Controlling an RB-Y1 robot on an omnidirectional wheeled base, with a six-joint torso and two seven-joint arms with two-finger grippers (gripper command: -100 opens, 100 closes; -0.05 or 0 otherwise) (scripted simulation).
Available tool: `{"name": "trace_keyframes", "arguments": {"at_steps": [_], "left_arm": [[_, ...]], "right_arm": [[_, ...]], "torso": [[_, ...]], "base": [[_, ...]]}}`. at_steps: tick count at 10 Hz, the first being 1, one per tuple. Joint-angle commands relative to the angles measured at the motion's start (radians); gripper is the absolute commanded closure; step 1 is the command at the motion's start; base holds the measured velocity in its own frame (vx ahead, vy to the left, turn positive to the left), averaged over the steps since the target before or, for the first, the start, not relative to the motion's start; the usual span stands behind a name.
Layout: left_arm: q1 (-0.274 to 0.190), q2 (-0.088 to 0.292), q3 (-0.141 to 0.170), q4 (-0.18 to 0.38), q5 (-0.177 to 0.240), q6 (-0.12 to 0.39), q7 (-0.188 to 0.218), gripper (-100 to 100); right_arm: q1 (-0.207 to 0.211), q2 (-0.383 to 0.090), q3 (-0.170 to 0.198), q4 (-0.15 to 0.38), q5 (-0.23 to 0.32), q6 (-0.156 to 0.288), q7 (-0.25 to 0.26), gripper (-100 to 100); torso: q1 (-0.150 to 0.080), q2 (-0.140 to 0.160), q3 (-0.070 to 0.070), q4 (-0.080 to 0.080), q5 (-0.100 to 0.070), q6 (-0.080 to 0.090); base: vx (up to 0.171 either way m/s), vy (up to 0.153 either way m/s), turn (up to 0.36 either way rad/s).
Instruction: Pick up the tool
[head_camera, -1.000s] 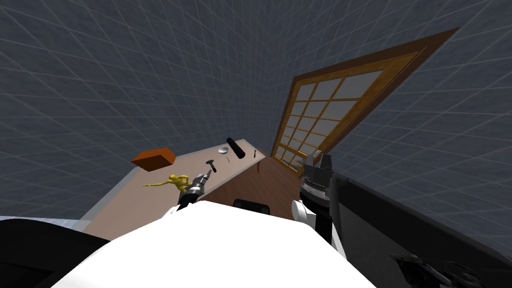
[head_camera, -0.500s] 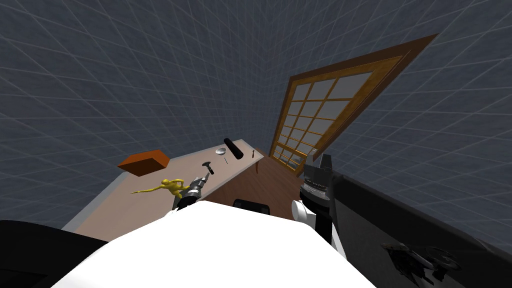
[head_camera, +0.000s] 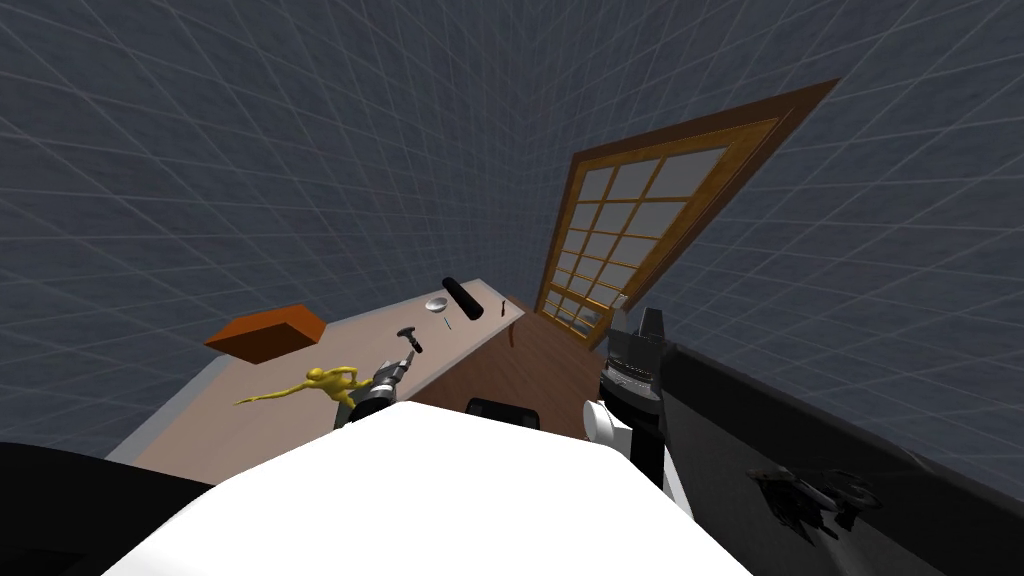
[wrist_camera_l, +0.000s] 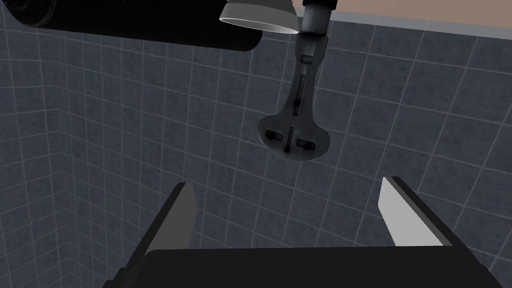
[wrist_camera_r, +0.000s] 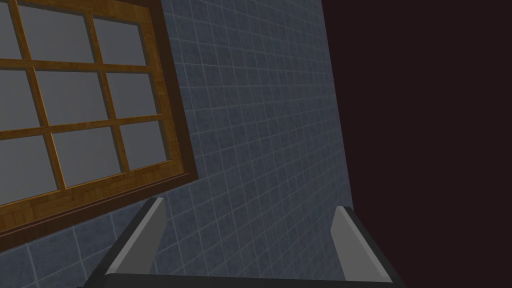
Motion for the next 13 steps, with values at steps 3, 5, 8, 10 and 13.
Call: {"name": "trace_keyframes", "arguments": {"at_steps": [3,5,8,10,13], "left_arm": [[-0.026,0.005,0.035,0.093,0.010,-0.017,-0.060,-100],[-0.042,0.009,0.057,0.134,0.017,-0.026,-0.097,-100],[-0.076,0.018,0.100,0.225,0.034,-0.044,-0.163,-100],[-0.093,0.022,0.120,0.283,0.044,-0.053,-0.196,-100],[-0.126,0.031,0.156,0.360,0.064,-0.069,-0.253,-100]], "right_arm": [[0.000,0.000,0.000,0.000,0.000,0.000,0.000,0],[0.000,0.000,0.000,0.000,0.000,0.000,0.000,0],[0.000,0.000,0.000,0.000,0.000,0.000,0.000,0],[0.000,0.000,0.000,0.000,0.000,0.000,0.000,0],[0.000,0.000,0.000,0.000,0.000,0.000,0.000,0]], "torso": [[0.001,-0.001,0.000,0.000,0.000,0.000],[0.000,0.000,0.000,0.000,0.000,-0.001],[0.001,-0.001,-0.001,0.000,0.000,0.000],[0.002,-0.002,-0.001,0.000,0.000,-0.001],[0.001,-0.001,-0.001,0.000,0.000,0.000]], "base": [[0.024,0.019,-0.082],[0.014,0.008,-0.049],[0.031,0.027,-0.107],[0.037,0.031,-0.074],[0.029,0.037,-0.069]]}}
